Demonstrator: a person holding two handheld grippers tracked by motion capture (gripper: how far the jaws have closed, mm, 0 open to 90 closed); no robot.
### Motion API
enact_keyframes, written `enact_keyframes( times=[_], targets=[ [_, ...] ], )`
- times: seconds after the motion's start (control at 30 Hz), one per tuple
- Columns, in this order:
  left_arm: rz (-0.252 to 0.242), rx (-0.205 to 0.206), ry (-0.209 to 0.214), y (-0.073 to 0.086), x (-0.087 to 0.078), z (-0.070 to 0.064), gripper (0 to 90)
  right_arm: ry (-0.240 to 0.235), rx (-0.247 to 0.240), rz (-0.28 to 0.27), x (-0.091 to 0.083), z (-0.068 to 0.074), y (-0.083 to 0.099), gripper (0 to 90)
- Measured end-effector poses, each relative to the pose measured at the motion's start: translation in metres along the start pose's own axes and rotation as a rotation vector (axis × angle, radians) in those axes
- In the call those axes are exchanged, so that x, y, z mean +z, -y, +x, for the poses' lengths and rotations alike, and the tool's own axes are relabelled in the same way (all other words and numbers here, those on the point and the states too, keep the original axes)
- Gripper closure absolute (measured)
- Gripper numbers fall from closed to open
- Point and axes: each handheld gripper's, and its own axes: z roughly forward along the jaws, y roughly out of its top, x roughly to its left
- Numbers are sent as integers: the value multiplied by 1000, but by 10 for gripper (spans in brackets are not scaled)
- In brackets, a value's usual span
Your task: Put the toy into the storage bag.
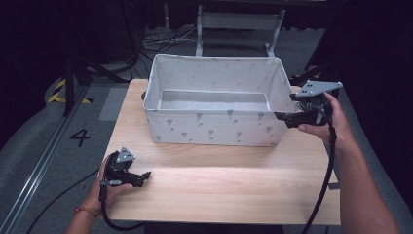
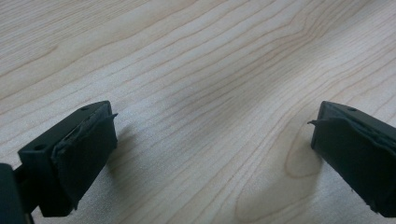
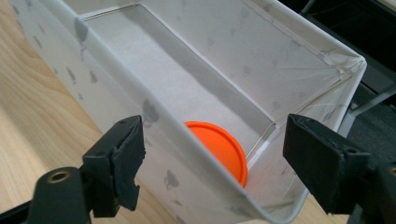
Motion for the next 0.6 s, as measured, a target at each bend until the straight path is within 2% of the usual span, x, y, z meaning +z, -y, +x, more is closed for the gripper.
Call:
enact_keyframes(
  times=[0.13, 0.3, 0.43, 0.47, 0.53, 0.6],
  targets=[
    [1, 0, 3, 0, 0, 0, 6, 28, -8, 4, -6, 5, 14, 207],
    [-1, 0, 2, 0, 0, 0, 5, 38, -11, -22, -14, 10, 32, 194],
    [-1, 3, -1, 0, 0, 0, 6, 49, -11, -19, -15, 13, 45, 196],
    [0, 0, 0, 0, 0, 0, 5, 80, -16, 1, -14, 17, 55, 201],
    [0, 0, 0, 0, 0, 0, 6, 96, -25, 3, -14, 19, 59, 207],
    [-1, 3, -2, 0, 0, 0, 6, 113, -45, 32, -12, 23, 69, 202]
  ],
)
